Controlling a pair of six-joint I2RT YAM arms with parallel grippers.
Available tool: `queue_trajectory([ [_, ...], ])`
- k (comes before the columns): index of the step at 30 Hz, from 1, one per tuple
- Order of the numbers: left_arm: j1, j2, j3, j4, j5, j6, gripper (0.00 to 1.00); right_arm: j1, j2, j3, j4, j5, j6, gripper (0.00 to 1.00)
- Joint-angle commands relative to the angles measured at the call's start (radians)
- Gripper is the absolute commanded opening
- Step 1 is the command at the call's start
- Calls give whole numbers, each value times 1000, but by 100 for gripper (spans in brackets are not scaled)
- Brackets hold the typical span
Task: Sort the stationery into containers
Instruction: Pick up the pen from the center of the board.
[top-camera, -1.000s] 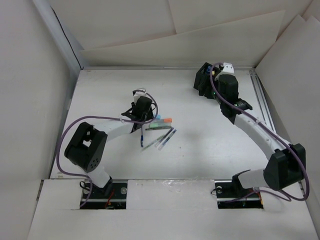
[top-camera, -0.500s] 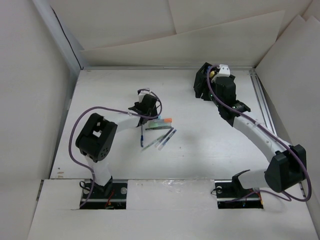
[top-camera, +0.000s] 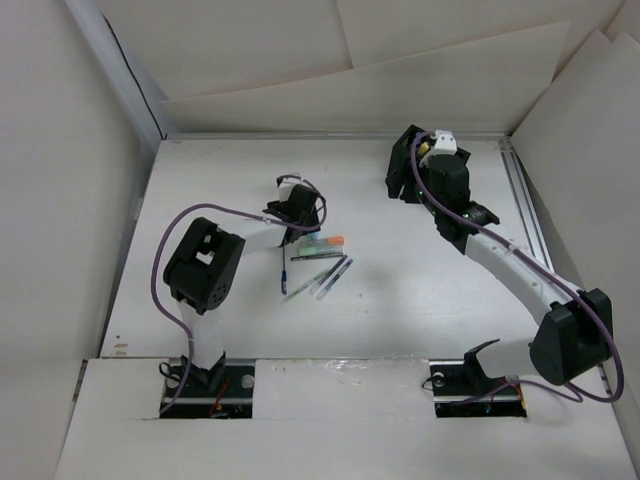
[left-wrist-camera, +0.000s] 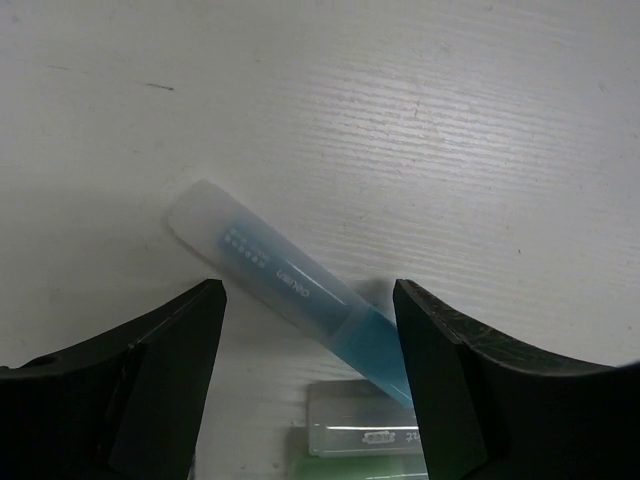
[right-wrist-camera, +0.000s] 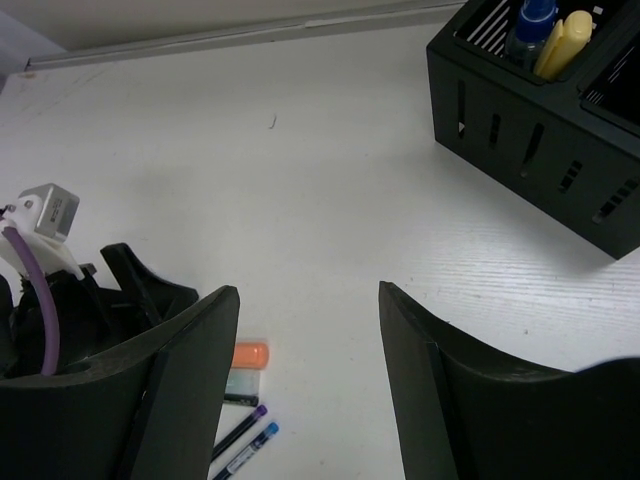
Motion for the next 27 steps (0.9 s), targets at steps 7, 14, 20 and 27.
queue_trajectory([
  [7, 40, 72, 113, -37, -43, -5, 55, 9, -11, -1, 41, -24, -6, 64],
  [14, 40, 112, 113, -37, -43, 4, 51, 0, -20, -10, 51, -55, -6, 64],
  [20, 40, 142, 147, -37, -43, -7, 33, -10, -20, -10, 51, -73, -6, 64],
  [27, 40, 144, 156, -14, -52, -26, 15, -28, -60, -10, 51, -136, -6, 64],
])
